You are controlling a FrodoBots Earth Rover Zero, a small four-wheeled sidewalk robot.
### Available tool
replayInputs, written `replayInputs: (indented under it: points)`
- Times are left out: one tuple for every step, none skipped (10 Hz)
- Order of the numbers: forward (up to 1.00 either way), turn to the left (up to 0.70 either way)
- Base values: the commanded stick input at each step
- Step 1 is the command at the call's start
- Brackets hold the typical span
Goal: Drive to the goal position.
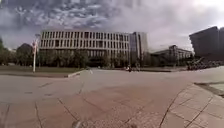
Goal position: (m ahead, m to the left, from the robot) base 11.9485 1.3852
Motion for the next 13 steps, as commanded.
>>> replayInputs:
  points:
    - [0.70,0.00]
    - [0.70,0.00]
    - [0.70,0.00]
    - [0.70,0.00]
    - [0.70,0.00]
    - [0.70,0.00]
    - [0.70,0.00]
    - [0.70,0.00]
    - [0.70,0.00]
    - [0.70,0.00]
    - [0.70,0.00]
    - [0.70,0.00]
    - [0.70,0.00]
